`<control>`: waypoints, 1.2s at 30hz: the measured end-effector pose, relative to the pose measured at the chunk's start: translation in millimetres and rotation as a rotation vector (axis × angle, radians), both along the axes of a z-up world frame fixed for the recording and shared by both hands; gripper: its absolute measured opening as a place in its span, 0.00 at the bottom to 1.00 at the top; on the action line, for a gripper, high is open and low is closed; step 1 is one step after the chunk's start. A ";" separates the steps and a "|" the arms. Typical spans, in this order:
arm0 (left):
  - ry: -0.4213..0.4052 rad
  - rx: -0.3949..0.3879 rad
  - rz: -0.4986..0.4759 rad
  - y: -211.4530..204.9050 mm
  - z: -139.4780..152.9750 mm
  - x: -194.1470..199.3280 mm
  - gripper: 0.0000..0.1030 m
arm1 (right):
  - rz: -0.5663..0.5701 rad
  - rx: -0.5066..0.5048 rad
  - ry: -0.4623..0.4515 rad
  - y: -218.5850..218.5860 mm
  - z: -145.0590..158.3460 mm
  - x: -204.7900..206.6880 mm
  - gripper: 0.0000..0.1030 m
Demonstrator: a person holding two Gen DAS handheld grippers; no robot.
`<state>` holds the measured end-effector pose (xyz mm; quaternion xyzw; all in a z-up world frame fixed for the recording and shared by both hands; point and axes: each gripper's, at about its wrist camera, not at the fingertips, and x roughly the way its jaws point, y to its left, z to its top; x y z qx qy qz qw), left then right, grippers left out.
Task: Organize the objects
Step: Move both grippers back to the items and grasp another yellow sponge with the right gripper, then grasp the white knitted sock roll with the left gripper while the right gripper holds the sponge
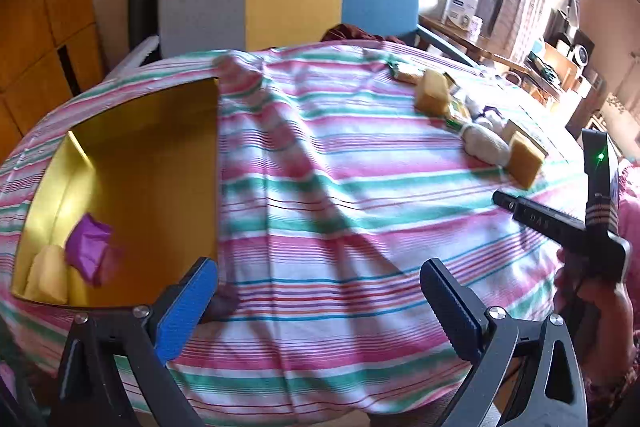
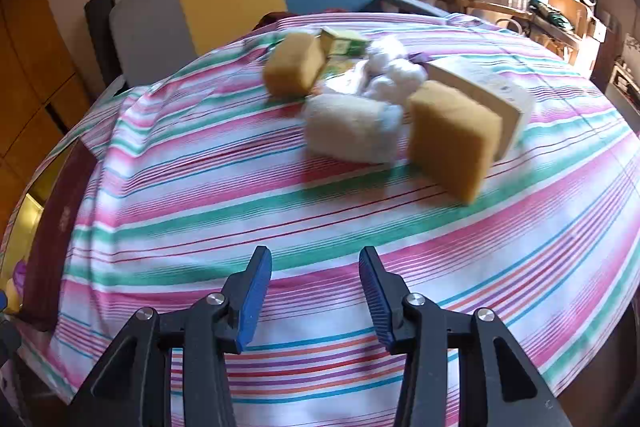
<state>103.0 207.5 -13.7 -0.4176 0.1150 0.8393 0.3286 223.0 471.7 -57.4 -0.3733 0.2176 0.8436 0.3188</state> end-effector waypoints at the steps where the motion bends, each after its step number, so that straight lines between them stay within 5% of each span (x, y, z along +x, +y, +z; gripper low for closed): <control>1: -0.001 -0.005 -0.011 4.5 -1.6 2.7 0.99 | -0.025 0.018 0.010 10.8 2.6 7.5 0.45; 5: -0.002 -0.020 -0.044 20.8 -4.8 13.3 0.99 | -0.100 0.099 0.043 49.1 17.3 27.6 0.45; 10: -0.026 -0.022 -0.066 36.6 -4.8 16.2 0.99 | -0.047 0.152 0.047 77.2 23.8 20.3 0.46; 21: -0.035 -0.054 -0.115 68.7 -7.0 20.1 0.99 | 0.008 0.050 0.093 91.3 1.2 -0.3 0.46; 26: -0.035 -0.050 -0.142 94.6 -5.3 18.2 0.99 | -0.015 0.105 0.117 81.9 -3.7 2.7 0.42; 36: -0.014 -0.026 -0.118 167.8 -9.9 0.8 1.00 | -0.208 0.136 0.197 89.3 -4.9 35.3 0.40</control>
